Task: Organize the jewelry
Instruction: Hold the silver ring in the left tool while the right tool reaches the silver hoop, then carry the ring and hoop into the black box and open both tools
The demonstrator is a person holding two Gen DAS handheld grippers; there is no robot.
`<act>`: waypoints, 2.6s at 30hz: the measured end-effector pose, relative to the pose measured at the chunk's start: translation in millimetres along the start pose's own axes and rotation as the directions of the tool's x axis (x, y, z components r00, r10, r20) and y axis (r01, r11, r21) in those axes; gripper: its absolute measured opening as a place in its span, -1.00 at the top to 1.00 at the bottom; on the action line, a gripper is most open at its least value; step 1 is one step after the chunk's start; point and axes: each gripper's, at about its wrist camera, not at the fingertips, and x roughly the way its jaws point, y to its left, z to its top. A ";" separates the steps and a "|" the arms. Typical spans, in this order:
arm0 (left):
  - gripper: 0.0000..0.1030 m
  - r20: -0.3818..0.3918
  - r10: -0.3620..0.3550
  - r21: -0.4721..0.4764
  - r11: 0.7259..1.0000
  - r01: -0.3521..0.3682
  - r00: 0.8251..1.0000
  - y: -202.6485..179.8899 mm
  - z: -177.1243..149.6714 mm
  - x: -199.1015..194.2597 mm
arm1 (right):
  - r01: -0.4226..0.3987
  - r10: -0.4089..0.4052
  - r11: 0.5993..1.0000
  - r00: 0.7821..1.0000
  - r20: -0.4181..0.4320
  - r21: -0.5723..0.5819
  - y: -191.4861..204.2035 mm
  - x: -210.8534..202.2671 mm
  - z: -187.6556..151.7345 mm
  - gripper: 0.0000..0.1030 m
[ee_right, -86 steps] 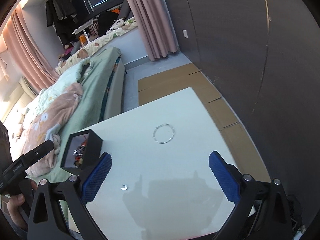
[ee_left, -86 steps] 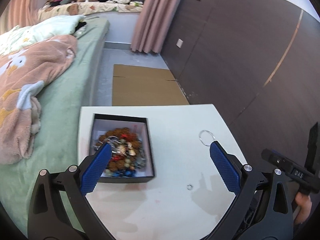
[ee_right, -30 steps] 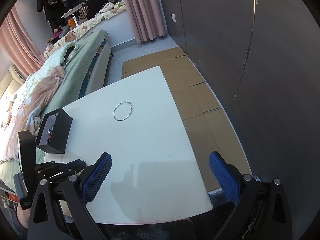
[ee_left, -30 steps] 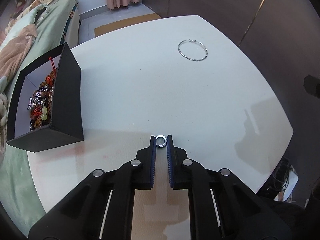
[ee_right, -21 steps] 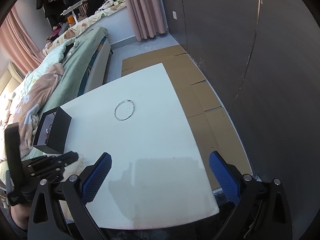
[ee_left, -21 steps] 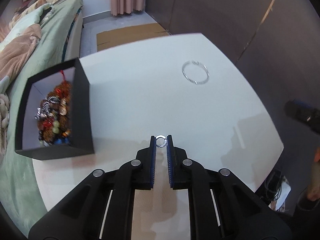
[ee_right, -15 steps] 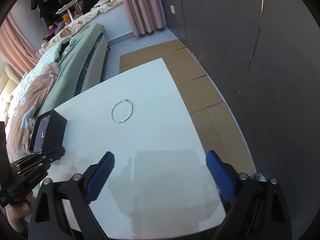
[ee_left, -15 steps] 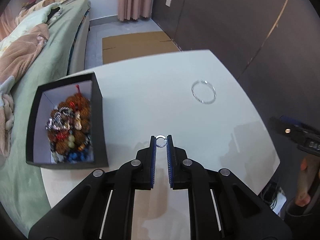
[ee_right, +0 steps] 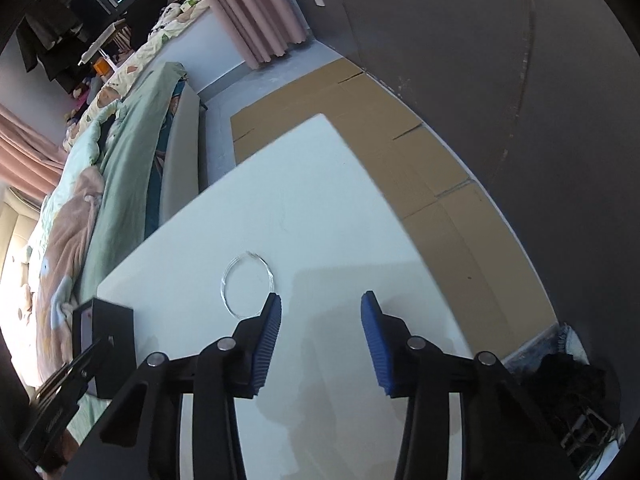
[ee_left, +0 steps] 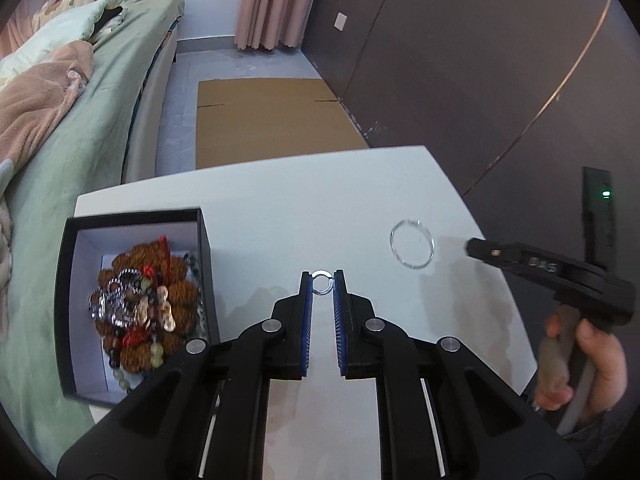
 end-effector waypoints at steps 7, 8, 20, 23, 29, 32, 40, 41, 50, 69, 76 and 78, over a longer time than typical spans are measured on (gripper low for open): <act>0.79 0.017 -0.049 -0.047 0.998 0.050 0.999 10.6 7.3 -5.0 | 0.065 -0.064 0.997 0.998 0.028 -0.049 32.3 31.4 9.8 0.30; 0.79 0.020 -0.054 -0.048 0.997 0.055 0.998 11.3 7.7 -6.5 | 0.076 -0.074 0.995 0.997 0.030 -0.066 37.0 33.5 9.9 0.30; 0.79 0.057 -0.044 -0.059 0.997 0.047 0.997 23.8 4.7 -28.2 | 0.262 -0.242 0.914 0.965 0.103 -0.311 89.3 56.2 8.4 0.95; 0.79 0.067 -0.039 -0.068 0.997 0.044 0.997 27.0 5.8 -32.9 | 0.208 -0.203 0.932 0.978 0.047 -0.298 88.4 54.5 10.5 0.96; 0.79 0.099 -0.035 -0.084 0.996 0.043 0.995 32.9 7.1 -46.7 | -0.001 0.000 0.982 1.000 -0.010 -0.190 79.8 35.2 15.7 0.96; 0.79 0.116 -0.026 -0.095 0.995 0.037 0.993 39.9 6.3 -55.8 | -0.048 0.049 0.982 0.999 0.002 -0.182 84.8 24.3 13.7 0.96; 0.78 0.137 0.018 -0.151 0.988 0.003 0.990 67.8 -1.0 -77.5 | -0.139 0.151 0.968 0.988 0.043 -0.207 108.2 -15.4 -14.1 0.96; 0.78 0.134 0.027 -0.158 0.987 -0.005 0.991 71.1 -2.4 -79.1 | -0.156 0.171 0.964 0.984 0.053 -0.217 112.1 -22.9 -21.0 0.96; -0.24 0.186 0.091 -0.240 0.970 -0.045 0.978 97.6 -14.3 -105.7 | -0.286 0.312 0.914 0.949 0.048 -0.287 159.9 -40.3 -57.0 0.95; -0.49 0.212 0.155 -0.333 0.940 -0.077 0.965 135.5 -35.0 -142.3 | -0.338 0.366 0.905 0.928 0.069 -0.258 192.9 -42.0 -96.0 -0.30; -0.64 0.225 0.155 -0.286 0.954 -0.087 0.962 121.2 -39.1 -147.6 | -0.261 0.291 0.934 0.952 0.096 -0.244 162.0 -67.4 -103.8 -0.36; -0.75 0.232 0.152 -0.253 0.963 -0.091 0.961 112.3 -41.9 -149.1 | -0.249 0.284 0.933 0.953 0.106 -0.260 157.4 -77.6 -103.8 -0.42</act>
